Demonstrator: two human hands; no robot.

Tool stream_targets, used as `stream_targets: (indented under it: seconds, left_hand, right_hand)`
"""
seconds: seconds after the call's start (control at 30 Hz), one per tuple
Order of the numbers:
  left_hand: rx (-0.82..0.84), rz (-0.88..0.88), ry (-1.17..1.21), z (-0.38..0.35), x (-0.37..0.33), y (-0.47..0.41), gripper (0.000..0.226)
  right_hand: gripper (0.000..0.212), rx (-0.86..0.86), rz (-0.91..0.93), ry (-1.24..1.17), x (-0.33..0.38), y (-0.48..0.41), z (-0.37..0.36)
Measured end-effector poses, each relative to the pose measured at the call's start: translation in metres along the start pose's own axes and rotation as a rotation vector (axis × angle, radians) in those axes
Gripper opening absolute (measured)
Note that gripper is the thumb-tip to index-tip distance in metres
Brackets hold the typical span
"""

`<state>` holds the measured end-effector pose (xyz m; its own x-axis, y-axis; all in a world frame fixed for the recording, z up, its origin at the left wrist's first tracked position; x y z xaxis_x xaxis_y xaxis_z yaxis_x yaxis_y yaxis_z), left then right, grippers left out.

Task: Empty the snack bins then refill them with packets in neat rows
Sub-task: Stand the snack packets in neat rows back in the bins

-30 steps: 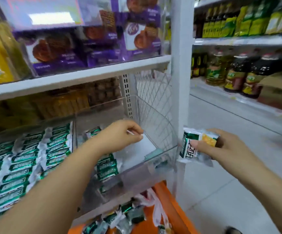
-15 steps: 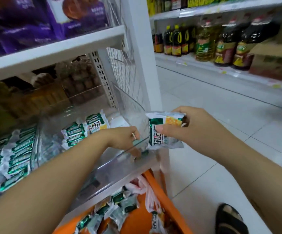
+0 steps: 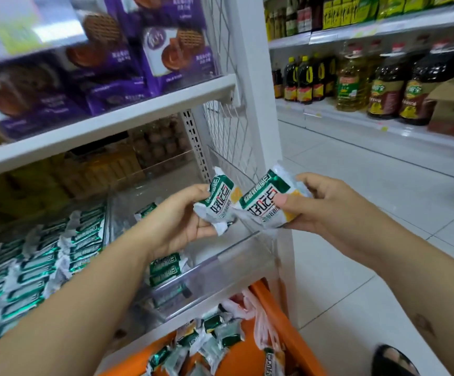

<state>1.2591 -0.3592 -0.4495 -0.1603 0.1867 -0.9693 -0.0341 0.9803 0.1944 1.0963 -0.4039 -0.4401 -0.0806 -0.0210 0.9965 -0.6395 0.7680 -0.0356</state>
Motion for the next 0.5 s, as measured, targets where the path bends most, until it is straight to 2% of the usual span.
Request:
stream_targets:
  seconds: [0.1,0.27,0.37,0.43,0.5]
  left_hand:
    - [0.008,0.015,0.053,-0.011,0.005,0.015,0.017]
    - [-0.001,0.035,0.078,-0.027,0.007,0.033,0.038]
    - [0.097,-0.050,0.122,-0.037,-0.004,0.044,0.065]
    - [0.057,-0.156,-0.012,-0.035,-0.011,0.050,0.061]
    - [-0.092,-0.282,-0.267,-0.029,-0.020,0.058,0.047]
  right_hand:
    - [0.040,0.110,0.044,0.025,0.004,0.005,-0.020]
    - [0.044,0.132,0.093,0.017,0.006,0.012,-0.033]
    - [0.043,0.051,0.102,-0.027,0.003,0.011,-0.034]
    - [0.038,0.009,0.119,-0.004,0.000,0.011,-0.038]
    - [0.037,0.006,0.118,0.012,-0.005,0.011,-0.046]
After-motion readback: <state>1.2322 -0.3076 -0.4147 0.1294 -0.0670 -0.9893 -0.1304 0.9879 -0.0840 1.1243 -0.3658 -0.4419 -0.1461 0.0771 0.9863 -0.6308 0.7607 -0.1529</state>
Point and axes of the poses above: each hand's wrist, its own y-axis away from the middle knuckle, its own z-axis out of the back of the hand, x = y × z, the point moved 10 cm from there along -y, towards the middle knuckle, and after that the axes turned 1 degree about x, right-handed, at the moved point
